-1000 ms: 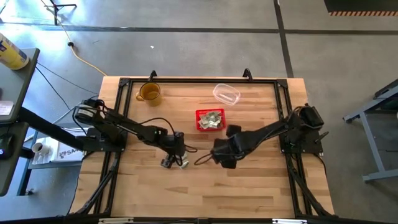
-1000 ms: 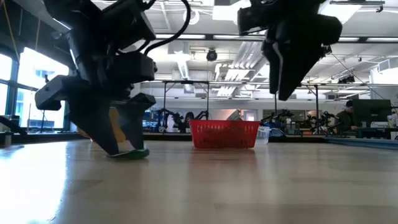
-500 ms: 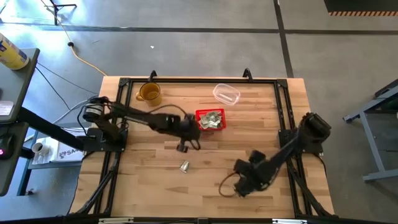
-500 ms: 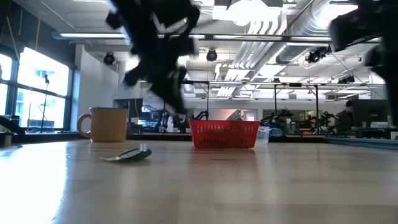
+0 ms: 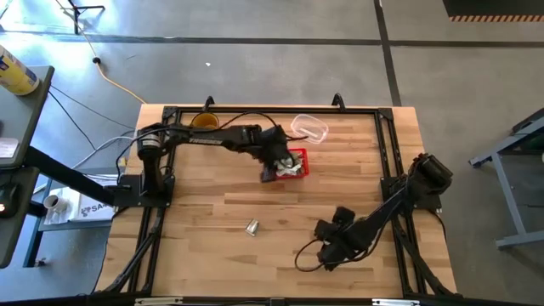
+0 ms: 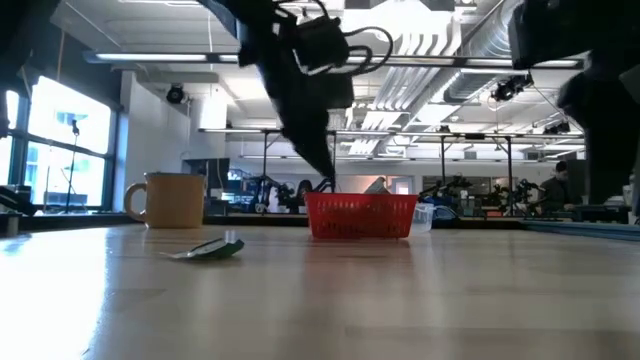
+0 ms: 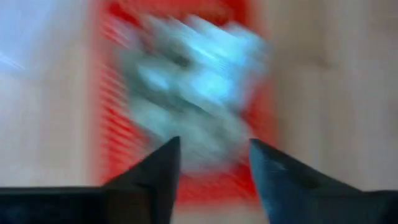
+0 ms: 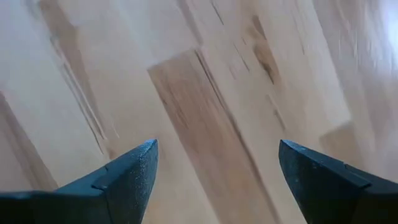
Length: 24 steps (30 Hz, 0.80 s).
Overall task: Pick and place items into bin
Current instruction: Put the green packet into the red basket
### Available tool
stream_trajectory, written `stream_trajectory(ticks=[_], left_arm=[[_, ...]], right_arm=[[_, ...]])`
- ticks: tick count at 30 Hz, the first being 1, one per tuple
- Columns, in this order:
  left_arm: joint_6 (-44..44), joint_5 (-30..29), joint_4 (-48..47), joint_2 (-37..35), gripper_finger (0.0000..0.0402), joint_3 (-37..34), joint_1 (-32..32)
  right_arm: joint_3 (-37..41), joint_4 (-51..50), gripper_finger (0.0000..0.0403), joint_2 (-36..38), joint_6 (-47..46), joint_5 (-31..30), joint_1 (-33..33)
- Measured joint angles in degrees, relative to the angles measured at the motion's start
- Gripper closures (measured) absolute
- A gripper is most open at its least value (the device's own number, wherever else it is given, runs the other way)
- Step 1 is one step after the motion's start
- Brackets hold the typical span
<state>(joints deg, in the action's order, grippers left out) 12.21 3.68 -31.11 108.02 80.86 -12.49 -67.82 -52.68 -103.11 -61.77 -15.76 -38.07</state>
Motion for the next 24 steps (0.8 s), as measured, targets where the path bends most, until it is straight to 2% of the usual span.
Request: stream_trajectory(ticks=[4, 6, 9, 12, 19, 22, 24], left_arm=[[-6.7, 14.3, -19.0, -2.1, 0.0115, 3.7, 1.7], [-6.9, 15.9, -24.5, -4.9, 0.0102, 3.1, 3.9], [-8.9, 11.1, -28.4, -12.1, 0.0101, -2.0, 9.1], [-16.7, 5.6, -26.4, -21.0, 0.0116, -9.4, 14.7], [-49.9, -7.2, -20.5, -40.2, 0.0155, -25.1, 27.5], [-61.0, -11.4, -20.5, -45.5, 0.0165, -29.0, 32.4], [-66.1, -14.5, -20.9, -48.1, 0.0168, -30.6, 35.3]], right_arm=[[0.3, 5.5, 0.0079, 0.0, 14.1, -1.5, 1.4], [0.5, 11.5, 0.0079, 0.0, 24.3, -4.1, 2.5], [0.5, 22.6, 0.0079, -0.7, 42.5, -6.3, 5.8], [0.5, 33.1, 0.0079, -2.6, 56.1, -0.9, 11.3], [-0.6, 50.9, 0.008, -7.6, 78.2, 12.8, 21.0], [-4.1, 51.7, 0.0079, -11.3, 82.9, 19.2, 23.3], [-6.9, 51.5, 0.0079, -14.3, 84.4, 21.3, 24.2]])
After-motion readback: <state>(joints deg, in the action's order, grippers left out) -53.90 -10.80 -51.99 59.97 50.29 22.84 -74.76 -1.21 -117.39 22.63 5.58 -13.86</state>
